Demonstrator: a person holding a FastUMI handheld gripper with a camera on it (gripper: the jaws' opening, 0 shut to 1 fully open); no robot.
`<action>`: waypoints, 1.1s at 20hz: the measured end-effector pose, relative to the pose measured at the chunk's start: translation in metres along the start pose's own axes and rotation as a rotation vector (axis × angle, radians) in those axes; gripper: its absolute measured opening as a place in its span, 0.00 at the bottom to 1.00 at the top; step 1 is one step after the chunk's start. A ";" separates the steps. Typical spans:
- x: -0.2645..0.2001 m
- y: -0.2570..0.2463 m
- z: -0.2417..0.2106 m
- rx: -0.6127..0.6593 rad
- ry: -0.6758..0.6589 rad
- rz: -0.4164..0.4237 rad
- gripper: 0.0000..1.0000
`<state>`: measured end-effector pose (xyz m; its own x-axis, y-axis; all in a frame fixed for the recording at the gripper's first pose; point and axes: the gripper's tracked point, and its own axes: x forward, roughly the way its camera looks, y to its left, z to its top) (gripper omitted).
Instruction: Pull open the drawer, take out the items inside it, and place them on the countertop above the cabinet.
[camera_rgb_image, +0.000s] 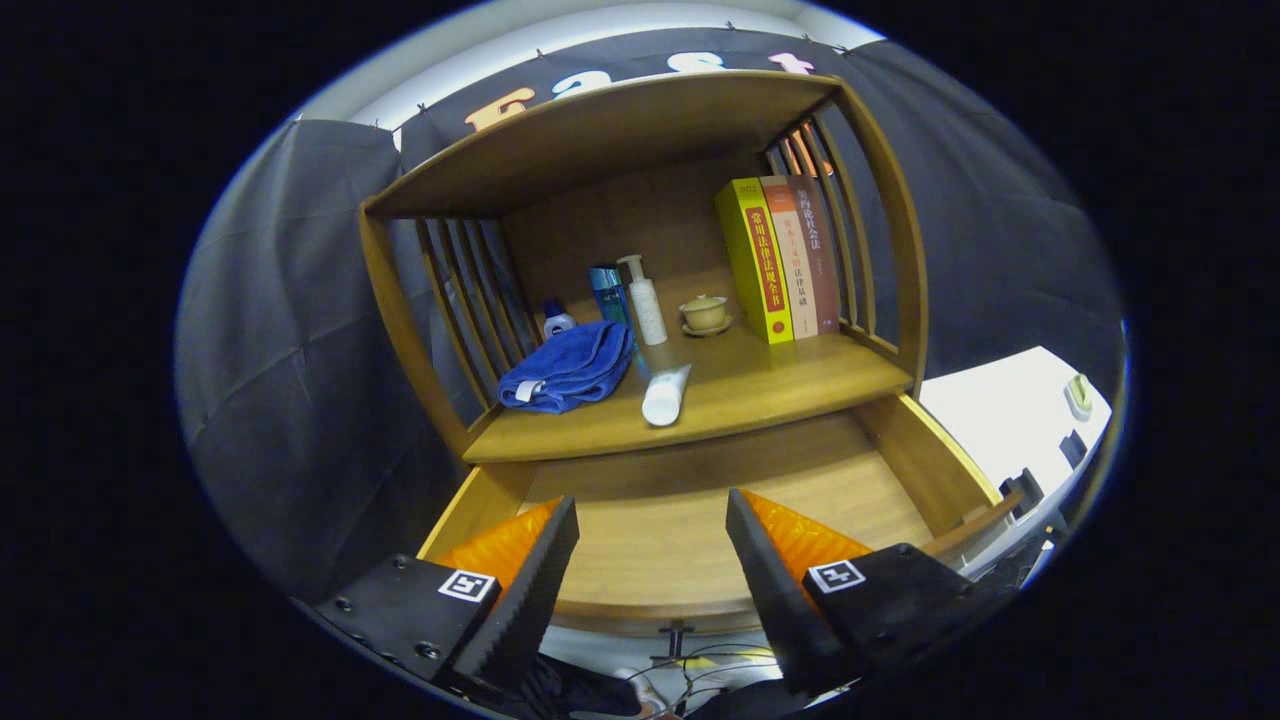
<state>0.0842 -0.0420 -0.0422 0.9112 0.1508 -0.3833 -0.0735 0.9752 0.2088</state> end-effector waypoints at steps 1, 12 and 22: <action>-0.004 -0.002 -0.011 -0.001 0.007 -0.008 0.98; -0.016 -0.006 -0.087 0.016 0.071 -0.047 0.98; -0.007 -0.012 -0.095 -0.086 -0.012 -0.110 0.99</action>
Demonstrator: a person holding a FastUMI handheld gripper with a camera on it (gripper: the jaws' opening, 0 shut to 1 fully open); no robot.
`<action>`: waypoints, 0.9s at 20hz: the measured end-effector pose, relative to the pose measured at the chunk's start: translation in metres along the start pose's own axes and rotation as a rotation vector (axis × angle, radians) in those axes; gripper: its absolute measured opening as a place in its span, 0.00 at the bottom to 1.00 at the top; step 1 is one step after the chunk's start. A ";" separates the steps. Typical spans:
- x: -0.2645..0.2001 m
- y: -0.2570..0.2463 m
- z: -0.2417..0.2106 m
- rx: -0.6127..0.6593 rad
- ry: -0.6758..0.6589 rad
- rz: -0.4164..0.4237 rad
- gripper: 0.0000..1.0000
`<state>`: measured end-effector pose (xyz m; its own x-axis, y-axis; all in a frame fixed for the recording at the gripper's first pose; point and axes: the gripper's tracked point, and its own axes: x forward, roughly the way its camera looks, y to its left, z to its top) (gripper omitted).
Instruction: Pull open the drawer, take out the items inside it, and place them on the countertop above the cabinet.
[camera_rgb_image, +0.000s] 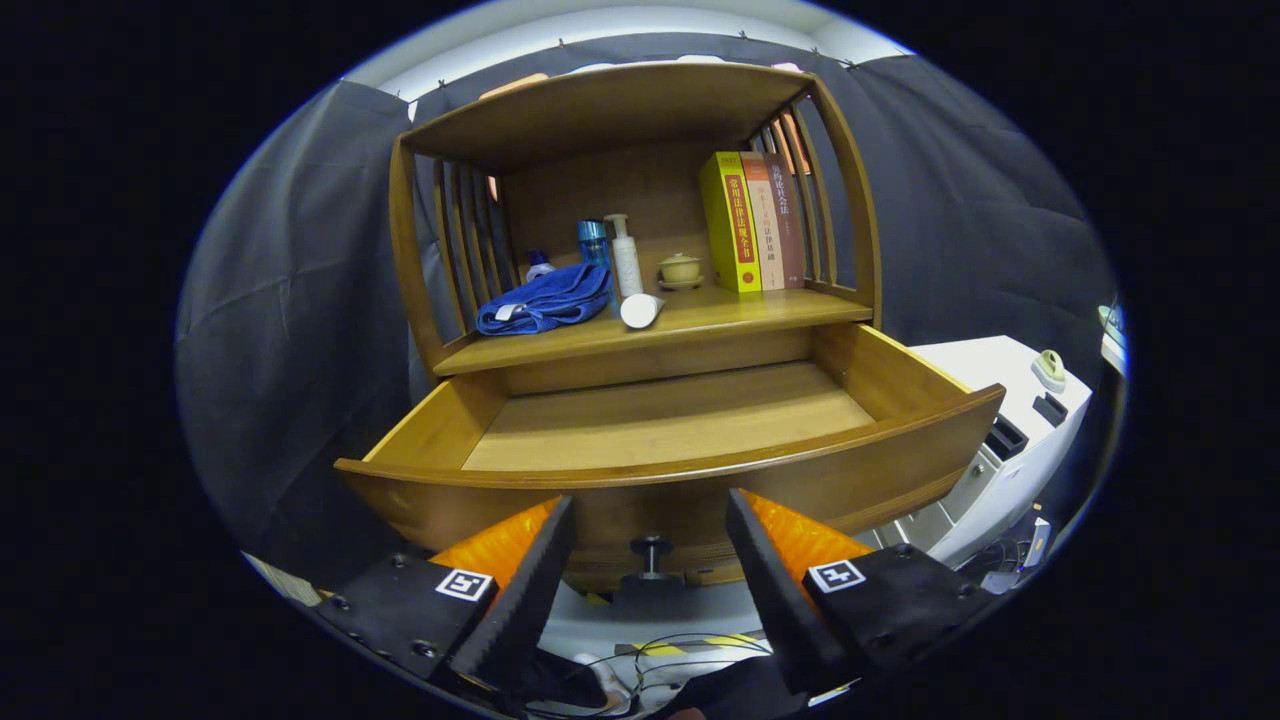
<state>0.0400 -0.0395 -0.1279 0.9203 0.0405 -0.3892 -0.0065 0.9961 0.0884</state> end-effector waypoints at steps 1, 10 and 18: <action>0.003 0.000 -0.002 -0.011 -0.004 -0.006 0.99; 0.012 -0.008 -0.003 -0.083 -0.058 -0.078 0.97; 0.036 -0.009 0.020 -0.089 -0.091 -0.069 0.98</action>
<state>0.0810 -0.0486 -0.1246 0.9514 -0.0315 -0.3064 0.0269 0.9995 -0.0191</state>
